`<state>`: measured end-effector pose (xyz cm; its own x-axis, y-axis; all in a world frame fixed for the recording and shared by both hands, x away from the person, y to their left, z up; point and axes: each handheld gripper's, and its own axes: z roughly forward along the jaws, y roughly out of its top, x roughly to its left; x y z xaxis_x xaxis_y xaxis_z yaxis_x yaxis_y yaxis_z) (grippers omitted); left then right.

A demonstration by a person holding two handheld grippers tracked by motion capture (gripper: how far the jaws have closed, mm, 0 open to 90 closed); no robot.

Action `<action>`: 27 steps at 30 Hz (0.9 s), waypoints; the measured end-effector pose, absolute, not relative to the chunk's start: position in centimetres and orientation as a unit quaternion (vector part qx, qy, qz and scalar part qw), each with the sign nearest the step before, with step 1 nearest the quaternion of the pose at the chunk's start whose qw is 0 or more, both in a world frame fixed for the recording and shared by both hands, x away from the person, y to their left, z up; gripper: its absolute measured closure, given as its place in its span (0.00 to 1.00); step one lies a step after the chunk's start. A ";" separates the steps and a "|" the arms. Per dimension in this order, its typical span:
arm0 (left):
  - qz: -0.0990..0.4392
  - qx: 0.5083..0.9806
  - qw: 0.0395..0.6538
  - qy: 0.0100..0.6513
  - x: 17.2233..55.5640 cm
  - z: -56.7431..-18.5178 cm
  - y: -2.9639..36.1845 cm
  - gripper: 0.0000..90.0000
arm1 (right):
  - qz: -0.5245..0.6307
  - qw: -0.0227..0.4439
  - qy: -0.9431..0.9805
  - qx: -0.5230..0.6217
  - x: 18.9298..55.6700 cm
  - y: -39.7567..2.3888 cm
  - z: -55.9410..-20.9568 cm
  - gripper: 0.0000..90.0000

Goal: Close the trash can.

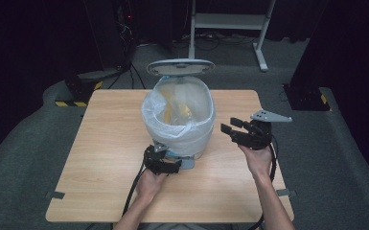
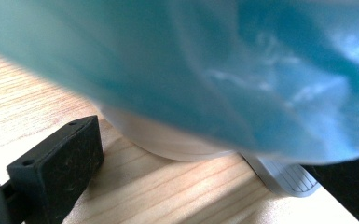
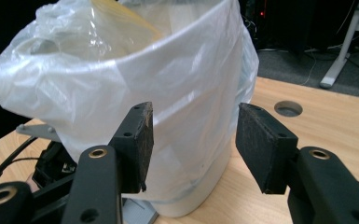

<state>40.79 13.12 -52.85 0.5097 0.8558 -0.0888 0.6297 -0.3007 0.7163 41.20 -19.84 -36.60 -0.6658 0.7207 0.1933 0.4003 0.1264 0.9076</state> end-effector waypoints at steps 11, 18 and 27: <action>0.157 0.791 0.360 0.470 40.8 -52.8 13.1 0.00 | 0.529 0.157 0.738 0.389 40.5 -20.1 -39.1 0.52; 0.157 0.790 0.360 0.470 40.8 -52.8 13.1 0.00 | 0.522 0.159 0.739 0.396 40.2 -20.1 -40.5 0.52; 0.157 0.790 0.360 0.470 40.8 -52.9 13.1 0.00 | 0.503 0.161 0.744 0.410 39.9 -20.0 -43.0 0.51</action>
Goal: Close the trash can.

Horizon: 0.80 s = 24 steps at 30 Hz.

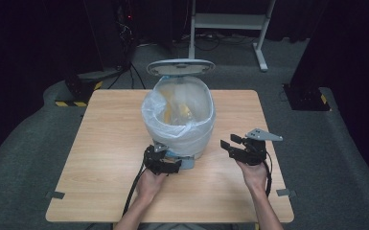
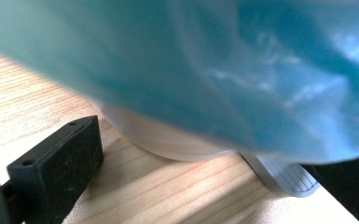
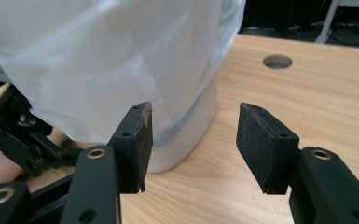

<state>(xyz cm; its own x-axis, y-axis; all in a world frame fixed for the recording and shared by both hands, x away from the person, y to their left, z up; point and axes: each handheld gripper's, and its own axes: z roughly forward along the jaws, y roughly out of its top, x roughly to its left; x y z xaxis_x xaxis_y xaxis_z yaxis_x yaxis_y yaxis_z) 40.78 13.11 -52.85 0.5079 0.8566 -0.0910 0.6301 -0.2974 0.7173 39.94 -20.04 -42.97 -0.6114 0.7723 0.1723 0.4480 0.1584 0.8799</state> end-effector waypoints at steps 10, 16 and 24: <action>0.157 0.790 0.360 0.470 40.8 -52.8 13.1 0.00 | 0.494 0.156 0.743 0.423 39.8 -20.3 -44.6 0.51; 0.157 0.790 0.360 0.470 40.8 -52.8 13.1 0.00 | 0.485 0.157 0.748 0.425 39.8 -20.2 -45.3 0.51; 0.157 0.790 0.360 0.470 40.8 -52.8 13.1 0.00 | 0.476 0.155 0.750 0.432 39.8 -20.1 -46.3 0.51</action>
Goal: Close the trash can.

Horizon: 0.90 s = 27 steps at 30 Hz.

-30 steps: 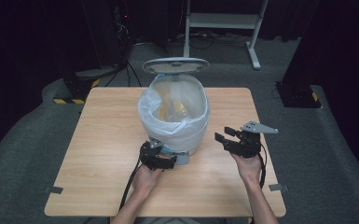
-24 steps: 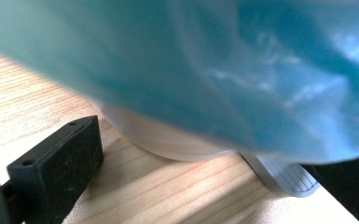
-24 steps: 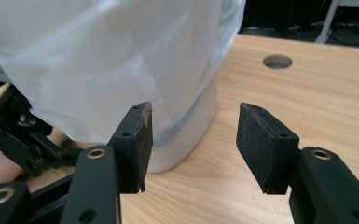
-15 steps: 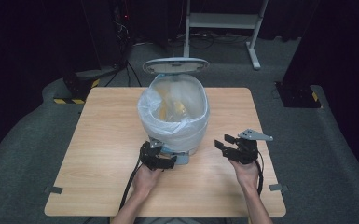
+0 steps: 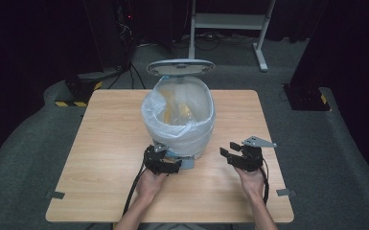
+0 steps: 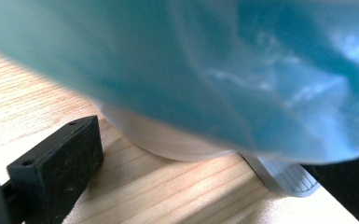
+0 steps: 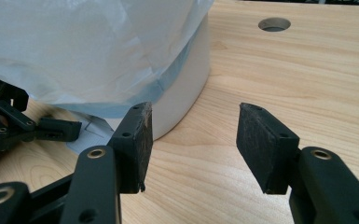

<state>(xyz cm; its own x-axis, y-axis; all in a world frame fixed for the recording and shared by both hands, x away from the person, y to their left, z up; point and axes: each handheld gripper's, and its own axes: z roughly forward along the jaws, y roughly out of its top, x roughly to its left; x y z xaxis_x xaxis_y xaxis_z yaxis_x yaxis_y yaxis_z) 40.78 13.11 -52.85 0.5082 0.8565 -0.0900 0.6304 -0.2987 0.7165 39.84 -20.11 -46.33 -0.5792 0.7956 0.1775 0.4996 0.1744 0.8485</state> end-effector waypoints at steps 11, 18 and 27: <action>0.157 0.790 0.360 0.470 40.8 -52.8 13.1 0.00 | 0.471 0.154 0.750 0.438 39.8 -20.4 -47.1 0.51; 0.157 0.790 0.360 0.470 40.8 -52.8 13.1 0.00 | 0.460 0.151 0.754 0.443 39.8 -20.4 -47.9 0.51; 0.157 0.790 0.360 0.470 40.8 -52.8 13.1 0.00 | 0.439 0.153 0.764 0.447 40.1 -20.2 -49.0 0.51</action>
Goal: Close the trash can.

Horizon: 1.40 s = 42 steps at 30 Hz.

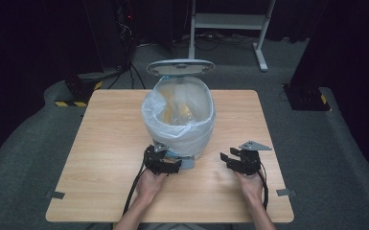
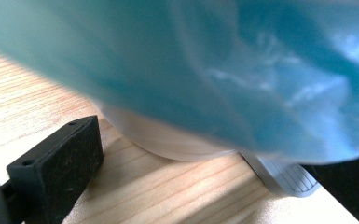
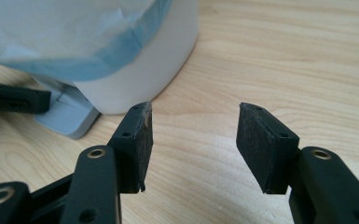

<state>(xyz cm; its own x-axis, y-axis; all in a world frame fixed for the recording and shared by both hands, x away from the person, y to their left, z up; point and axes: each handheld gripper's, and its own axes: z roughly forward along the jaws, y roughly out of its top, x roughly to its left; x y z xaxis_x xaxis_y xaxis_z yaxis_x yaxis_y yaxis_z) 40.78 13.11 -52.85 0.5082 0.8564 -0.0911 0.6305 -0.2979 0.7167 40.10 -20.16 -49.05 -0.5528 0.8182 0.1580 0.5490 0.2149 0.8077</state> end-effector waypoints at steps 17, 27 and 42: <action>0.157 0.790 0.361 0.471 40.8 -52.8 13.1 0.00 | 0.405 0.161 0.775 0.458 40.5 -20.0 -51.0 0.51; 0.157 0.789 0.361 0.471 40.8 -52.8 13.1 0.00 | 0.363 0.187 0.786 0.464 40.6 -19.8 -52.0 0.49; 0.154 0.786 0.366 0.473 40.8 -52.9 13.2 0.00 | 0.345 0.204 0.789 0.466 40.8 -19.5 -52.7 0.42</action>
